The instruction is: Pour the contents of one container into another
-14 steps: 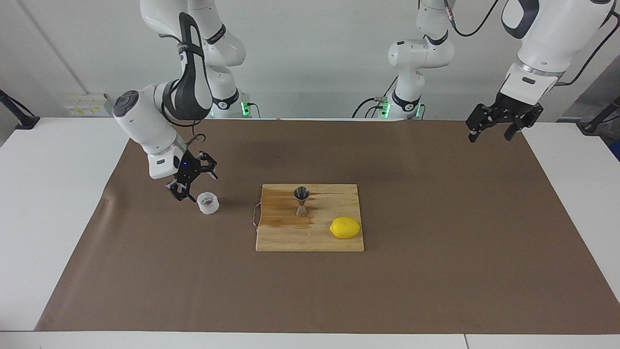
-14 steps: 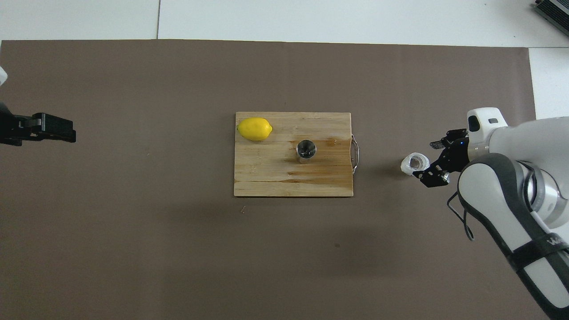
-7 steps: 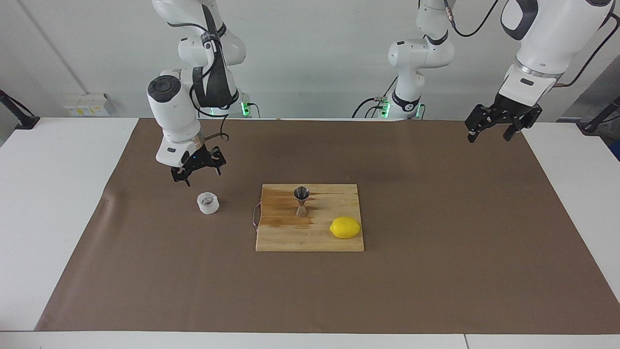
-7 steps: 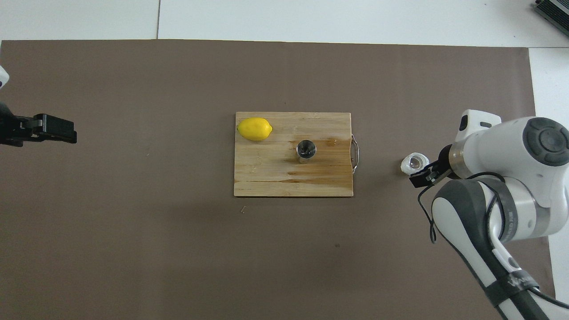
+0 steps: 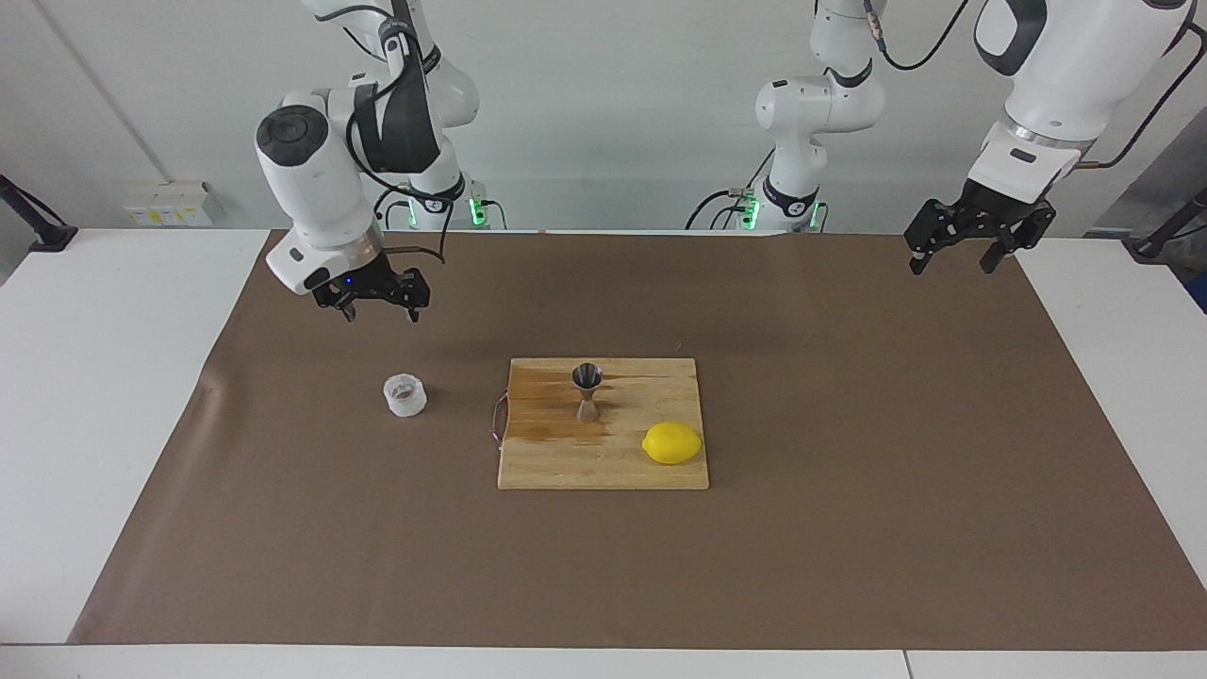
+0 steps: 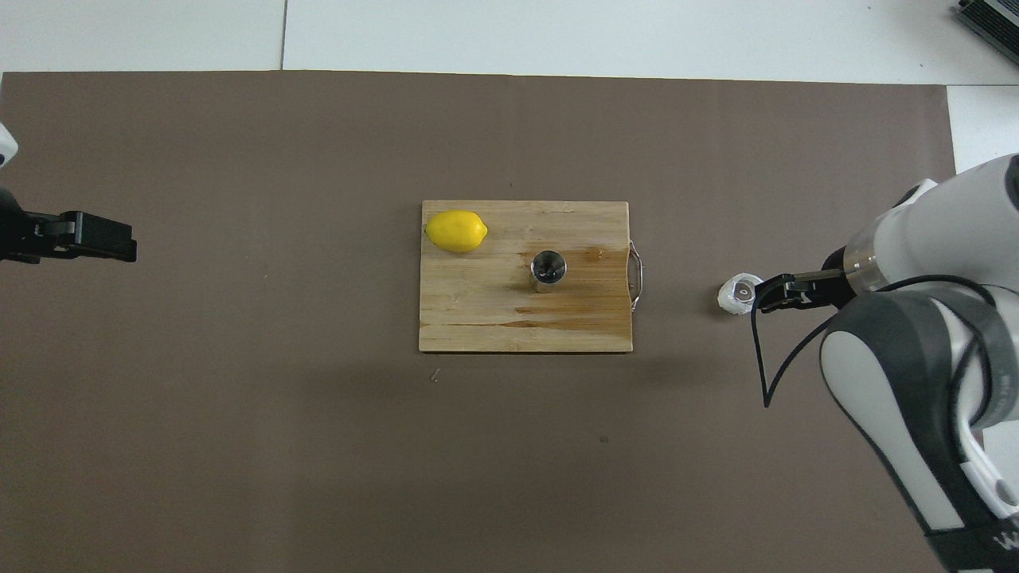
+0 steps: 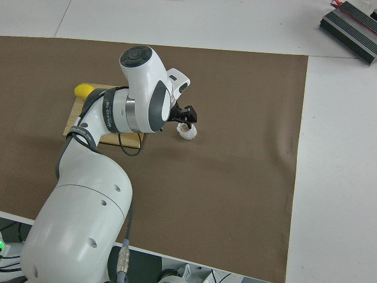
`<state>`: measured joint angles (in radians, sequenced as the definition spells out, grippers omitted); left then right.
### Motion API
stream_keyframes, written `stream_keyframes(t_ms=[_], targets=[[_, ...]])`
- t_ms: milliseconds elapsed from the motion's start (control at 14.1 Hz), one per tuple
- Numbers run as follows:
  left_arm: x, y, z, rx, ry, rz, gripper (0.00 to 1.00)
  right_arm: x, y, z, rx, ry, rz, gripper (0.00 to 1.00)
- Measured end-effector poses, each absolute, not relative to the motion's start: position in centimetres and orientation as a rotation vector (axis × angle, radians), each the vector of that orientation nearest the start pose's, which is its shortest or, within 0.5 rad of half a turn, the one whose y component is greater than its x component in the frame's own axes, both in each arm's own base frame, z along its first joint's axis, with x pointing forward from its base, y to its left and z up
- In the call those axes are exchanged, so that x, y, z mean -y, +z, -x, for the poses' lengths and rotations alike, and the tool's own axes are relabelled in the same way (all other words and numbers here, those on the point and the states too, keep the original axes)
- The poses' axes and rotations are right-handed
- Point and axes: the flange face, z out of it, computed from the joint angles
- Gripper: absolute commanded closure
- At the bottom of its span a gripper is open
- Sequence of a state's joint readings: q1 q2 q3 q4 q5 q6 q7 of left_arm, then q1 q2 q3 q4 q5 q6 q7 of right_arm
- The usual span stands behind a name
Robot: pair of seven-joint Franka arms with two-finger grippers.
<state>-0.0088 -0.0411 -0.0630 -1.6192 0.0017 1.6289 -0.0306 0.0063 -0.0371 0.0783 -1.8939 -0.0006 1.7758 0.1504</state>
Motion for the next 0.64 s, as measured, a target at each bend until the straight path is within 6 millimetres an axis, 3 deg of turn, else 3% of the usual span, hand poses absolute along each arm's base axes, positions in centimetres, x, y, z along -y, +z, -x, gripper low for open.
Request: stream_keyframes(t_ms=[212, 354, 637], targets=[[3.3, 63.0, -54.6, -0.044, -0.081, 3.139, 0.0, -4.4, 57.7, -53.8, -0.218, 0.037, 3.104, 0.0], [3.1, 62.9, -54.6, -0.041, -0.079, 3.139, 0.0, -3.6, 60.7, -53.5, -0.22, -0.029, 3.099, 0.0], [3.2, 62.9, -54.6, -0.041, -0.079, 3.139, 0.0, -1.5, 61.8, -53.0, -0.176, -0.042, 3.131, 0.0]])
